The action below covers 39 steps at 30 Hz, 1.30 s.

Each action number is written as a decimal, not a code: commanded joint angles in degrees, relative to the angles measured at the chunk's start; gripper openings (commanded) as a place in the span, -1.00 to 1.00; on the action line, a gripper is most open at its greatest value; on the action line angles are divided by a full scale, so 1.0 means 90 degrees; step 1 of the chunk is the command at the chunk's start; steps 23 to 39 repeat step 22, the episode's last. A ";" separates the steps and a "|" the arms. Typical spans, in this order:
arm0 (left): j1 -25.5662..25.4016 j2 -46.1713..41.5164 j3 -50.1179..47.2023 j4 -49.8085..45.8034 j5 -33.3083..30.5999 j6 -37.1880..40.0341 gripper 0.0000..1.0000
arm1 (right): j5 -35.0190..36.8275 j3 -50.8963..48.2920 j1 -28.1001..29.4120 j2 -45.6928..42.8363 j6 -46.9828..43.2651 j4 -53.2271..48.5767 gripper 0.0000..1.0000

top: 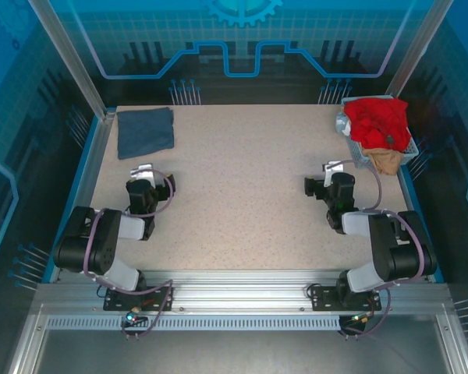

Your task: Fold and stack the t-shirts

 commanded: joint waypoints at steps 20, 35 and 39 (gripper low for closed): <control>0.0034 0.0034 0.0170 0.0201 0.0192 0.0089 0.98 | -0.0111 0.0054 0.0043 0.0088 -0.0171 0.0683 1.00; 0.0037 0.0034 0.0174 0.0196 0.0192 0.0087 0.98 | -0.0135 0.0026 0.0043 0.0088 -0.0185 0.0722 1.00; 0.0037 0.0034 0.0174 0.0196 0.0192 0.0087 0.98 | -0.0135 0.0026 0.0043 0.0088 -0.0185 0.0722 1.00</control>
